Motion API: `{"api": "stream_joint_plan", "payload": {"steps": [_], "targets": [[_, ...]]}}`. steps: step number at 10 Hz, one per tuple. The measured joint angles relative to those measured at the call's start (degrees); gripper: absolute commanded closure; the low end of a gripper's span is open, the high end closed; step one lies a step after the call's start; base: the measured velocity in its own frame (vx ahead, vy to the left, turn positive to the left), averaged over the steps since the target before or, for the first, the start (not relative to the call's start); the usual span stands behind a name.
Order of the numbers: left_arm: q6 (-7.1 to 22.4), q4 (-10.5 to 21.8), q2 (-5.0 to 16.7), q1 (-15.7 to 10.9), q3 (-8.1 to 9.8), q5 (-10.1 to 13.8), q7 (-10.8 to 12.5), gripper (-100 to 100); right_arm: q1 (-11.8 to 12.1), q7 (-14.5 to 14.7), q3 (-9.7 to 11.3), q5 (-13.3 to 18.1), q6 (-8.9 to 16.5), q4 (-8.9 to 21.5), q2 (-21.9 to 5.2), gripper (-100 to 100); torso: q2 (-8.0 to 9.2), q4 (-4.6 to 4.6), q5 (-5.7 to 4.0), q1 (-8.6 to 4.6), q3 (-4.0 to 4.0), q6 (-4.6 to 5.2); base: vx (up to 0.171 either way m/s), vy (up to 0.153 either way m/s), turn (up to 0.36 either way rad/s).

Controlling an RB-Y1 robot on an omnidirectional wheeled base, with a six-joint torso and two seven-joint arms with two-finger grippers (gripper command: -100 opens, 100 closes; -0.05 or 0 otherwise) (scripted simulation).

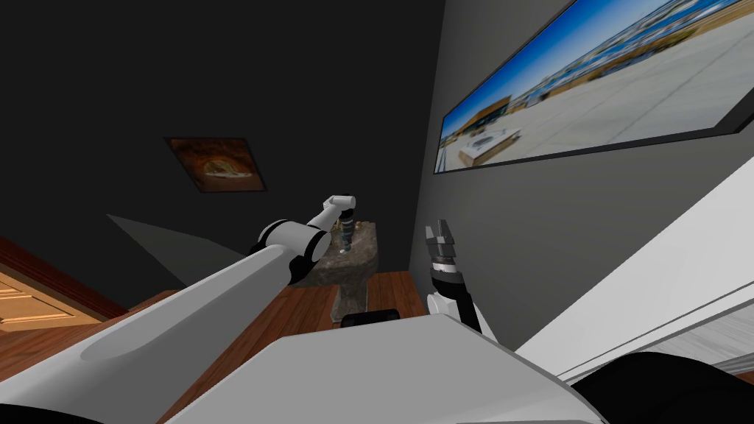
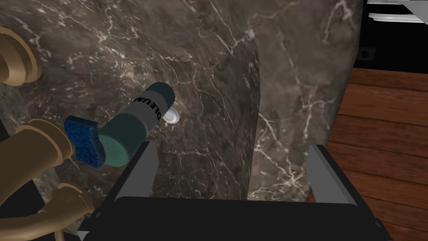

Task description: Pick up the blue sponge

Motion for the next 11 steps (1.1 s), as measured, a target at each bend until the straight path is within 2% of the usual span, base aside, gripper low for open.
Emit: {"api": "stream_joint_plan", "payload": {"steps": [7, 8, 11], "targets": [[0.07, -0.08, -0.01, 0.04, -0.01, 0.0, 0.02, -100, 0.0, 0.0, 0.0, 0.0, 0.0, 0.0, 0.0, 0, 0.01, 0.0, 0.01, 0.02, 0.0, 0.0, -0.002, 0.006, -0.013], [0.86, -1.84, 0.3, 1.31, -0.03, -0.08, 0.13, -100, 0.0, 0.0, 0.0, 0.0, 0.0, 0.0, 0.0, 0, 0.03, 0.0, 0.03, 0.13, 0.02, 0.0, -0.002, 0.016, -0.025], [-0.13, 0.57, 0.6, 0.63, 0.08, -0.04, -0.37, -100, 0.0, 0.0, 0.0, 0.0, 0.0, 0.0, 0.0, 0, 0.0, 0.0, 0.01, 0.06, 0.0, -0.01, 0.0, 0.008, 0.0]]}}
